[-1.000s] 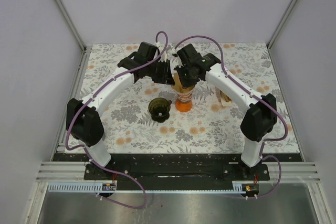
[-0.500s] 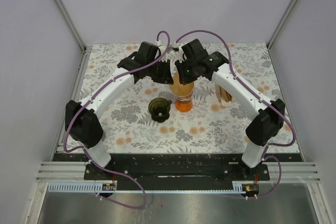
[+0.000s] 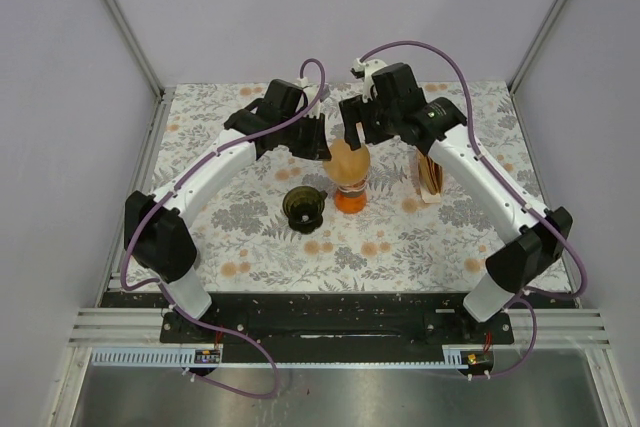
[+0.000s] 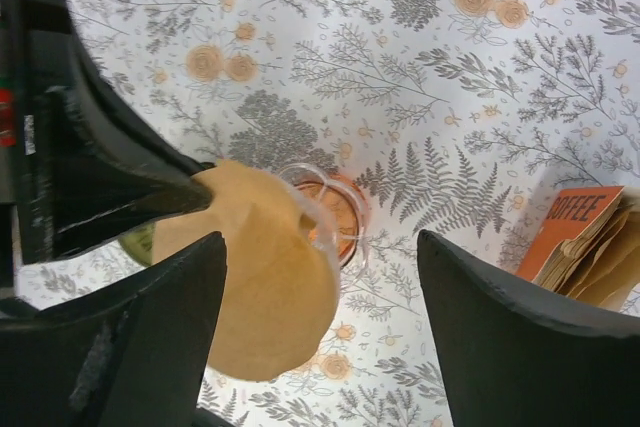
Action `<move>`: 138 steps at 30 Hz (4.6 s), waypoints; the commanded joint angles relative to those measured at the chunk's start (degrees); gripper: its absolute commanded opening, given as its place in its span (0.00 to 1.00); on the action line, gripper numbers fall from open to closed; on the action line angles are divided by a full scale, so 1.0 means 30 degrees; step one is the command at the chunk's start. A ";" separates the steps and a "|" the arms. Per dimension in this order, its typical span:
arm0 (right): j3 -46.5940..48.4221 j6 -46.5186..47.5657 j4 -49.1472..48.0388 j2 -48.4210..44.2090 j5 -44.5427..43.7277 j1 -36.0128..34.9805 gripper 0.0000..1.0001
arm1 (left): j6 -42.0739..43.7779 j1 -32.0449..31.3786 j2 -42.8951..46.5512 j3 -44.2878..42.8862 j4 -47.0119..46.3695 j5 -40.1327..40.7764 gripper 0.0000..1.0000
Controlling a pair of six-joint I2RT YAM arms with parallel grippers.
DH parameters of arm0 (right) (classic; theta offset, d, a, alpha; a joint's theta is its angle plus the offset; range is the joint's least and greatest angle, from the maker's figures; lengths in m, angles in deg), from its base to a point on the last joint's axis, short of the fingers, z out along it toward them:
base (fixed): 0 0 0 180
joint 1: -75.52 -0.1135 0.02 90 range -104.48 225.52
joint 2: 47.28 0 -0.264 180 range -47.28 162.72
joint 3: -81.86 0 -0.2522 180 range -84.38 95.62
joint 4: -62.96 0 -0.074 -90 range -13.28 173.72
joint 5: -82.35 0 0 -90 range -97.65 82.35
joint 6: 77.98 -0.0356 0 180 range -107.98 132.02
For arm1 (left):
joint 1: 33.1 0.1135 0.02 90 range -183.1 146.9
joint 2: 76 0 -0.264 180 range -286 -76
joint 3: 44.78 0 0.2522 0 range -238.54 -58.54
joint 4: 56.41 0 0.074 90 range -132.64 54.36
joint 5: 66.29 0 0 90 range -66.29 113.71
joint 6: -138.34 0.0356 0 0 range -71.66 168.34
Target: Place the coffee filter in the dripper
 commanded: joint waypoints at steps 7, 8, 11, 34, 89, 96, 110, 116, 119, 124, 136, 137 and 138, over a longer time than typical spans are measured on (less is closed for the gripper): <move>-0.0388 0.1248 -0.0866 0.1947 0.1667 0.1076 0.81 | 0.0224 -0.0154 0.0338 -0.0743 0.0122 0.0282 0.10; -0.0592 0.1248 -0.1041 0.1977 0.2223 0.1165 0.79 | 0.0224 -0.0125 0.0367 -0.0743 0.0122 0.0282 0.10; -0.0945 0.1219 -0.1248 0.2181 0.3077 0.1400 0.65 | 0.0253 -0.0154 0.0308 -0.0830 0.0122 0.0311 0.10; -0.3465 0.2830 -0.2713 0.1626 0.4717 0.1928 0.30 | 0.0282 -0.0154 0.0279 -0.1006 0.0122 -0.0069 0.09; -0.4812 0.3123 -0.3211 0.1976 0.5774 0.1928 0.00 | 0.0692 -0.0359 0.0484 -0.1153 0.0122 0.0281 0.20; -0.4930 0.3152 -0.3152 0.1948 0.5451 0.1957 0.11 | 0.1073 -0.0359 0.0689 -0.1533 0.0385 0.0400 0.37; -0.4638 0.3270 -0.2859 0.1304 0.5479 0.2045 0.50 | 0.1425 -0.0358 0.0777 -0.2119 0.0766 0.0340 0.48; -0.3906 0.3211 -0.2567 0.0894 0.5539 0.2045 0.63 | 0.1630 -0.0301 0.0777 -0.2412 0.0942 0.0340 0.56; -0.3788 0.3269 -0.2508 0.0601 0.5422 0.2045 0.66 | 0.1776 -0.0330 0.0894 -0.2500 0.1001 0.0428 0.61; -0.3700 0.3415 -0.2362 0.0366 0.4924 0.2074 0.69 | 0.2040 -0.0301 0.0983 -0.2676 0.1176 0.0487 0.64; -0.2821 0.3357 -0.2039 -0.0248 0.5040 0.2074 0.72 | 0.2421 -0.0009 0.1011 -0.3320 0.1704 0.0487 0.70; -0.2734 0.3299 -0.2039 -0.0365 0.5041 0.2045 0.73 | 0.2450 0.0138 0.1099 -0.3379 0.1733 0.0458 0.71; -0.2675 0.3241 -0.2010 -0.0512 0.5070 0.2045 0.73 | 0.2508 0.0313 0.1186 -0.3437 0.1820 0.0429 0.73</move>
